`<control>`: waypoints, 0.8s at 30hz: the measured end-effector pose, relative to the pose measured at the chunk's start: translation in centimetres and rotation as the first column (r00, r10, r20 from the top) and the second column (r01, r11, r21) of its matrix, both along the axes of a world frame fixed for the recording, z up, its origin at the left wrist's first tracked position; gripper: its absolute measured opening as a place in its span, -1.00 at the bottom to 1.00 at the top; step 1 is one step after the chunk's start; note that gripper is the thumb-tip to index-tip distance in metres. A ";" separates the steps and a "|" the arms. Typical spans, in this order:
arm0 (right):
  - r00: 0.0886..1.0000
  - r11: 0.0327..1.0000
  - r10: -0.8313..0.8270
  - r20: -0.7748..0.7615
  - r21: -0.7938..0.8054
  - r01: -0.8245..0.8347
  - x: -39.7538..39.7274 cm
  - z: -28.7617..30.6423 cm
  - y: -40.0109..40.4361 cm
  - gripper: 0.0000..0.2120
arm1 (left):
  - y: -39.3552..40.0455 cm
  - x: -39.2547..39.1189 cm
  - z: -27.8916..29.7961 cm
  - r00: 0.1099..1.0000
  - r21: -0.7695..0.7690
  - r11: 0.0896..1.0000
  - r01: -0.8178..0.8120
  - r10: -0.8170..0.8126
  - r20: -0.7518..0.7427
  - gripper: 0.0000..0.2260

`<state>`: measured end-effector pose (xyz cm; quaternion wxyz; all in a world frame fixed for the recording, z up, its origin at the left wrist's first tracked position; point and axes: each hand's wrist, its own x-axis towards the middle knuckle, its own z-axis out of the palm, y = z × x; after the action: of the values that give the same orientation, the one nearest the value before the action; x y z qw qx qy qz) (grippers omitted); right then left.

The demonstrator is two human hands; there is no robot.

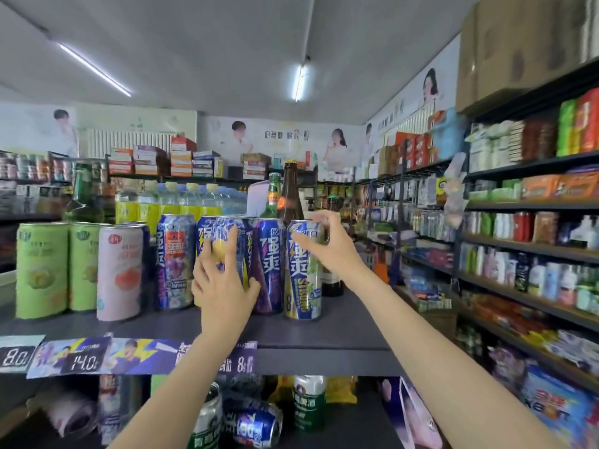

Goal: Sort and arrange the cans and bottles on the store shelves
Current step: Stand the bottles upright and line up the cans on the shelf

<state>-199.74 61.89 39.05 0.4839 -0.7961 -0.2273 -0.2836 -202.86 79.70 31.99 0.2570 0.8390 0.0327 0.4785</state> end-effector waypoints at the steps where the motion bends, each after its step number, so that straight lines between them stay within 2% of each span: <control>1: 0.999 0.994 0.002 -0.032 0.113 0.002 0.3 0.4 -0.8 -0.44 | 0.0 0.2 -0.1 1.000 0.009 1.000 -0.002 0.002 0.001 -0.20; 3: 0.995 0.958 -0.070 -0.074 0.273 0.087 2.0 0.7 -2.3 -0.40 | 0.0 0.6 -0.3 1.000 0.023 1.000 -0.008 0.007 0.021 -0.21; 6: 0.963 0.962 -0.243 -0.117 0.102 0.255 5.3 -0.3 -3.3 -0.21 | -0.1 0.8 -0.2 0.999 0.050 0.999 0.006 -0.009 0.049 -0.21; 8: 0.950 0.962 -0.262 -0.168 0.036 0.271 7.1 -0.9 -2.8 -0.08 | -0.1 0.8 -0.1 0.999 0.055 0.998 0.013 -0.016 0.049 -0.22; 10: 0.946 0.963 -0.251 -0.204 0.045 0.265 8.6 -1.2 -2.1 0.00 | -0.1 0.8 -0.1 0.998 0.059 0.998 0.003 -0.006 0.057 -0.24; 15: 0.906 0.946 -0.309 -0.289 0.005 0.324 10.2 -2.1 -1.6 -0.09 | -0.1 0.6 -0.4 0.997 0.073 0.997 -0.020 0.015 0.070 -0.24; 19: 0.905 0.929 -0.334 -0.265 0.070 0.363 10.1 -2.4 -2.3 -0.08 | 0.1 0.8 -0.5 0.996 0.105 0.994 -0.026 0.017 0.085 -0.22; 24: 0.930 0.934 -0.330 -0.158 0.085 0.346 5.0 -1.8 -4.3 -0.09 | 0.3 0.8 -0.6 0.996 0.111 0.993 -0.042 0.034 0.080 -0.23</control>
<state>-194.73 57.64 37.29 0.4863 -0.8132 -0.0356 -0.3179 -202.10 80.00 31.44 0.2012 0.8321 0.0115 0.5168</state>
